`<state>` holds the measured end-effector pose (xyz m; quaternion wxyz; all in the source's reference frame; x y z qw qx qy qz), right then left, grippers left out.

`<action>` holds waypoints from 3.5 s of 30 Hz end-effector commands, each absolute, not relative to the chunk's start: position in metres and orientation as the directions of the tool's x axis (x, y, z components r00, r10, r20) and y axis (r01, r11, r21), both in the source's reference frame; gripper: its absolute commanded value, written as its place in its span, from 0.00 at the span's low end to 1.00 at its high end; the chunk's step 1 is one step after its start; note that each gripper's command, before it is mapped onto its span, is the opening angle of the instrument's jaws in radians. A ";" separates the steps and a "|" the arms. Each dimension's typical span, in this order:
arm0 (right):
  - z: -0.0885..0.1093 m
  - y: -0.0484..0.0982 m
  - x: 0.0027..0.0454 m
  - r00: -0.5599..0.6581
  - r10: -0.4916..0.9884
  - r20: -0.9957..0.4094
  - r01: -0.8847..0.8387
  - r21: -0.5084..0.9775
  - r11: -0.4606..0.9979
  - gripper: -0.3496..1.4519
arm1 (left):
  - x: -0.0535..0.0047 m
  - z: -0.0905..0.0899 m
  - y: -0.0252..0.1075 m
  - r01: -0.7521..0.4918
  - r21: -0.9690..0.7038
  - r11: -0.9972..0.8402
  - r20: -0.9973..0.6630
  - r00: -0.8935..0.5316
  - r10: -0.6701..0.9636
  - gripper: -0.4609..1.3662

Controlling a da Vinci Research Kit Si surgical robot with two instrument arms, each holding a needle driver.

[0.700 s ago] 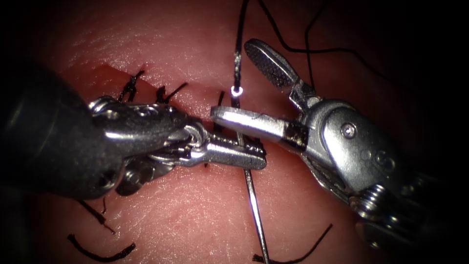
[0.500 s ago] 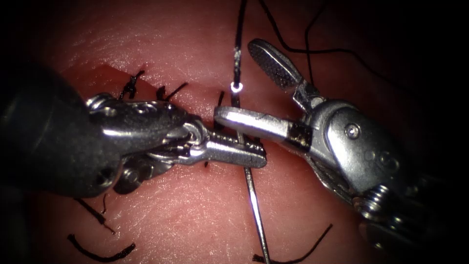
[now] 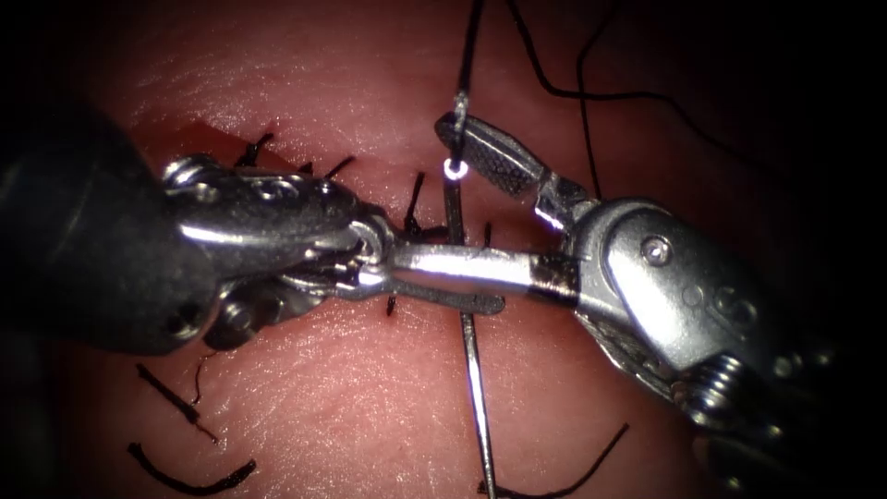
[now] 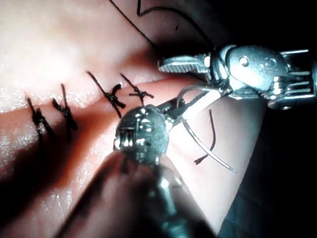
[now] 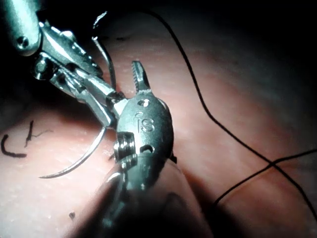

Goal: Wound Closure
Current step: Pass the needle from the left to the right gripper, then pass the needle back to the left to readjust grip

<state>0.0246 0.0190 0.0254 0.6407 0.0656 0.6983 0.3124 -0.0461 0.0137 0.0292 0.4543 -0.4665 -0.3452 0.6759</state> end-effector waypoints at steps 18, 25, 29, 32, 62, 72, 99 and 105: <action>0.025 0.019 0.0244 -0.118 0.549 -0.828 -0.280 0.558 0.781 0.52 | -0.0459 0.029 0.015 -0.318 -0.828 -0.463 -0.410 -0.221 0.885 0.06; 0.025 0.019 0.0242 -0.111 0.550 -0.828 -0.277 0.558 0.782 0.41 | -0.0459 0.029 0.015 -0.309 -0.803 -0.510 -0.450 -0.246 0.858 0.06; 0.025 0.019 0.0240 -0.111 0.551 -0.827 -0.276 0.558 0.783 0.05 | -0.0459 0.029 0.015 -0.299 -0.790 -0.535 -0.472 -0.259 0.842 0.06; 0.025 0.019 0.0239 -0.110 0.552 -0.827 -0.278 0.559 0.782 0.00 | -0.0460 0.029 0.015 -0.290 -0.783 -0.550 -0.485 -0.267 0.832 0.06; 0.024 0.020 0.0220 -0.169 0.503 -0.848 -0.311 0.530 0.789 0.00 | -0.0464 0.029 0.015 -0.322 -0.834 -0.447 -0.383 -0.244 0.891 0.71; 0.024 0.021 0.0213 -0.216 0.495 -0.842 -0.366 0.540 0.758 0.00 | -0.0463 0.029 0.014 -0.320 -0.854 -0.410 -0.366 -0.189 0.911 0.72; 0.023 0.021 0.0194 -0.286 0.673 -0.682 -0.612 0.671 0.420 0.00 | -0.0453 0.028 0.014 -0.466 -0.820 -0.334 -0.359 -0.036 0.933 0.73; 0.023 0.021 0.0196 -0.300 0.679 -0.670 -0.639 0.670 0.378 0.00 | -0.0461 0.028 0.013 -0.464 -0.822 -0.331 -0.353 -0.043 0.935 0.77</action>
